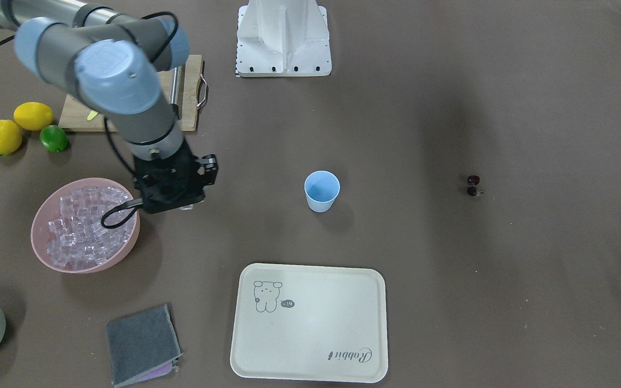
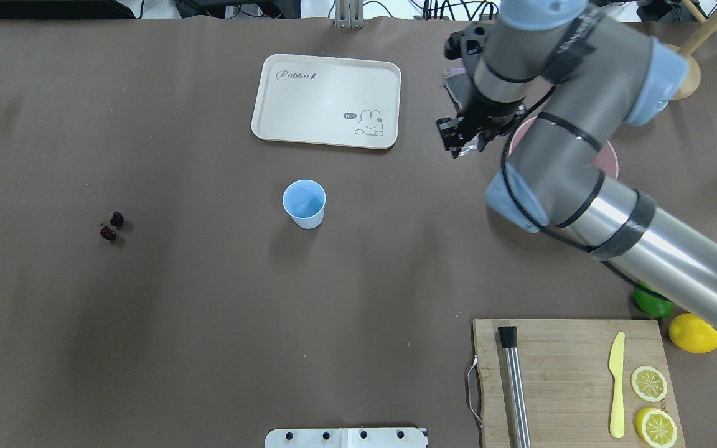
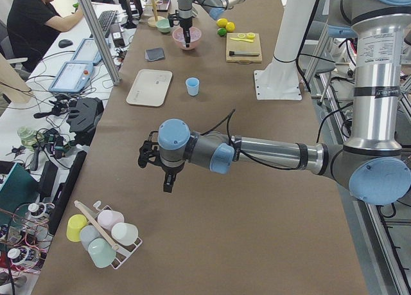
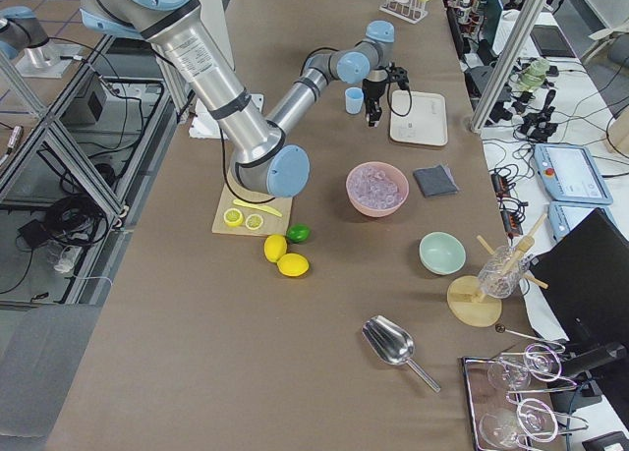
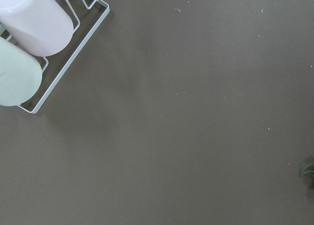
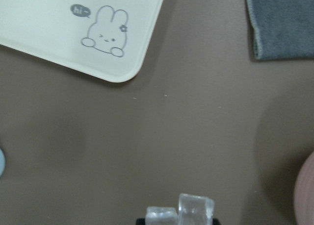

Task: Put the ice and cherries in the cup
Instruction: 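Carry the ice cube with the right gripper and drop it into the blue cup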

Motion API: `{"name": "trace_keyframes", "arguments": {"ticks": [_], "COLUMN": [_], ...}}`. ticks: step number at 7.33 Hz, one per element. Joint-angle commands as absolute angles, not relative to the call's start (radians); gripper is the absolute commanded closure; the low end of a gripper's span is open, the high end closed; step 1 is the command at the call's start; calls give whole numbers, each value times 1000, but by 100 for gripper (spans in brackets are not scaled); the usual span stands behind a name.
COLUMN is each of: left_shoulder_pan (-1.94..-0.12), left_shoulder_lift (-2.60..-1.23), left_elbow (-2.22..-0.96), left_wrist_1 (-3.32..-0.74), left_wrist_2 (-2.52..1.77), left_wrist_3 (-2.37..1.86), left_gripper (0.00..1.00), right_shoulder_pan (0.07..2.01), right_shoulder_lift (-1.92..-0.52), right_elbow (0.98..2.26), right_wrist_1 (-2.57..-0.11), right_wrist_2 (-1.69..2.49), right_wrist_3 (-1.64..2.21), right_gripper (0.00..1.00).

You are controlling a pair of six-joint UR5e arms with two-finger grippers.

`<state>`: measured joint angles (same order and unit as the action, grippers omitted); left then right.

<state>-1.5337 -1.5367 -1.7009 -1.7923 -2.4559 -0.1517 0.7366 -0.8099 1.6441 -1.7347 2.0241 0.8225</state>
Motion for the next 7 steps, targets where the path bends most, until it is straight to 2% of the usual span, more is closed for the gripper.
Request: {"name": "trace_keyframes", "arguments": {"ticks": [1, 3, 7], "left_shoulder_pan": [-1534, -1532, -1532], "left_shoulder_lift": [-1540, -1542, -1534], "left_elbow": [-1700, -1692, -1689], "left_wrist_1": [-1792, -1790, -1789], "left_wrist_2": [-2456, -2456, -2456], "left_wrist_3": [-153, -153, -153], "left_gripper": [2, 2, 2], "right_shoulder_pan": [584, 517, 488], "right_shoulder_lift": [-669, -515, -518], "right_elbow": [1594, 1426, 1396], "right_wrist_1": [-1738, -1730, -1657], "right_wrist_2": [1904, 1844, 1807], "right_wrist_3": [1064, 1175, 1193], "right_gripper": [87, 87, 86]}}
